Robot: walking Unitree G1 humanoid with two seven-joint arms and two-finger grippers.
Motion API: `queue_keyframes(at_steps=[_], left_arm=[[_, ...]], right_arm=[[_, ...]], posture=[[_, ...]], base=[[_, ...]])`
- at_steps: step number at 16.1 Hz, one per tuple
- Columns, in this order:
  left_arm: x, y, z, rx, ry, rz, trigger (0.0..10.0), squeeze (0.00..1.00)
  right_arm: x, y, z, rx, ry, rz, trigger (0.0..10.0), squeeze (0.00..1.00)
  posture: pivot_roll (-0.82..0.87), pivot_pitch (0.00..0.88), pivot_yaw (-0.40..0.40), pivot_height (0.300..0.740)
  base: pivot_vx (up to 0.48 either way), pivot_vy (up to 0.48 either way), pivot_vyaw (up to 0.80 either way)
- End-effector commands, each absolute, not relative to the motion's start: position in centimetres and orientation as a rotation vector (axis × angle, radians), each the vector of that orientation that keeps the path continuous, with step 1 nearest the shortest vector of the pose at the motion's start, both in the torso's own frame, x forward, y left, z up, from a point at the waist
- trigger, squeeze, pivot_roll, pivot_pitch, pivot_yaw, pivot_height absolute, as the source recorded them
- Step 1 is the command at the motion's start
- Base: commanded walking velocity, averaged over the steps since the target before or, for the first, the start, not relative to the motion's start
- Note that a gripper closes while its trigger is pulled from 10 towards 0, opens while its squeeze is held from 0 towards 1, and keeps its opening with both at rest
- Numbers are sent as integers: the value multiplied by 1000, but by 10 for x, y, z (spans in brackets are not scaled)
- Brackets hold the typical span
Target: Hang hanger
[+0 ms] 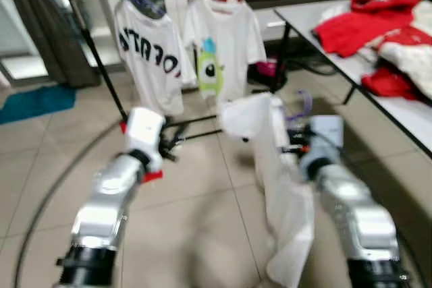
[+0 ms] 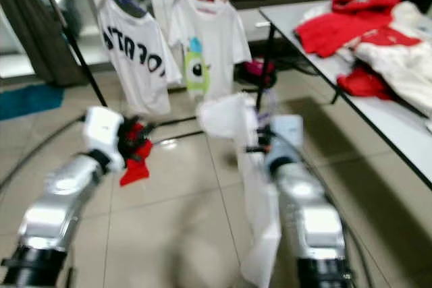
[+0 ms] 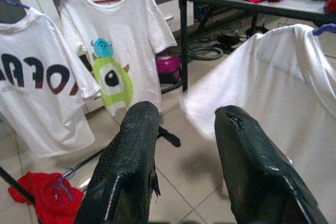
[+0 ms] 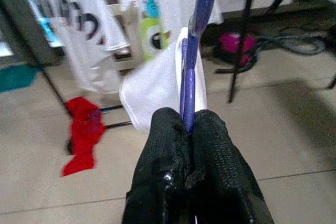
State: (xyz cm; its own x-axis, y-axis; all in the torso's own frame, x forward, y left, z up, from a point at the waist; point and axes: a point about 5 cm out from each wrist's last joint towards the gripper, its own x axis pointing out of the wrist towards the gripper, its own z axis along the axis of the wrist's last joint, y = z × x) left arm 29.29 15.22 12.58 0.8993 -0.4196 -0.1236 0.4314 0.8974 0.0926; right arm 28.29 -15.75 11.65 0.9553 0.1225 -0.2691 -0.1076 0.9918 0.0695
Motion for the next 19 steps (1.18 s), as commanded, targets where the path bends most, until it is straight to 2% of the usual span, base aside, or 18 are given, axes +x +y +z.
queue_keyframes(at_steps=[1, 19], left_arm=[[294, 162, 129, 132, 100, -410, 10000, 0], [292, 160, 129, 136, 109, -424, 10000, 0]], right_arm=[[289, -146, 130, 38, 204, 153, 10000, 0], [295, -142, 136, 47, 173, 186, 10000, 0]], posture=[[-88, 20, 35, 740], [-86, 0, 35, 740]], base=[[480, 0, 0], [459, 0, 0]])
